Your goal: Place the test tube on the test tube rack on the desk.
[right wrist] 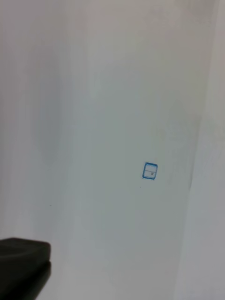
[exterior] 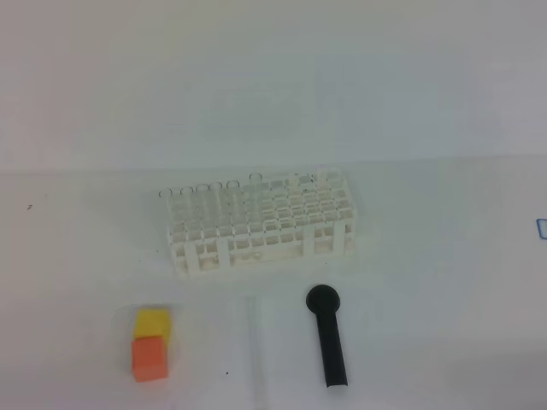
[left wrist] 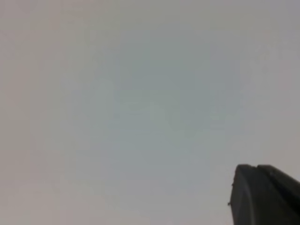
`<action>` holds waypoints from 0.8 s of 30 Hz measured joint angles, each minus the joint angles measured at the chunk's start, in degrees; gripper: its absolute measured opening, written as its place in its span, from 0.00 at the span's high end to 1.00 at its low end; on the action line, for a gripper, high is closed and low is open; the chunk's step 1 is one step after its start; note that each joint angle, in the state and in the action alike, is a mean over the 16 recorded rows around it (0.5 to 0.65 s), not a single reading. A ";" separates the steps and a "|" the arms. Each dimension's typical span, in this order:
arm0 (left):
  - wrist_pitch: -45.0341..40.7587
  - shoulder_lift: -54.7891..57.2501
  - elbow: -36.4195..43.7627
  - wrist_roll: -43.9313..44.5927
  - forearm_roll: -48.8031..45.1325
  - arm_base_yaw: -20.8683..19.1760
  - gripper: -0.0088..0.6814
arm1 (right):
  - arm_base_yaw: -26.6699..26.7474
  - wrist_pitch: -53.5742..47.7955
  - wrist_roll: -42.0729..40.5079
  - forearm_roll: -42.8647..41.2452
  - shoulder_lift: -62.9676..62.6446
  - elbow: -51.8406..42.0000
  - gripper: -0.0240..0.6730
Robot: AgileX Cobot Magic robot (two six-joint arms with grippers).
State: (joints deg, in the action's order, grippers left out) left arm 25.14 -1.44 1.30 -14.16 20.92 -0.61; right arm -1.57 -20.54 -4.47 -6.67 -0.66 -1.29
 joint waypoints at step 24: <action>-41.10 15.86 -33.44 11.76 -6.49 0.01 0.99 | 0.00 0.00 0.00 0.00 0.00 0.00 0.97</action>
State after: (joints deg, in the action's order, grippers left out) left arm -15.96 14.42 -32.14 -2.40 14.42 -0.59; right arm -1.57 -20.54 -4.47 -6.67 -0.66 -1.29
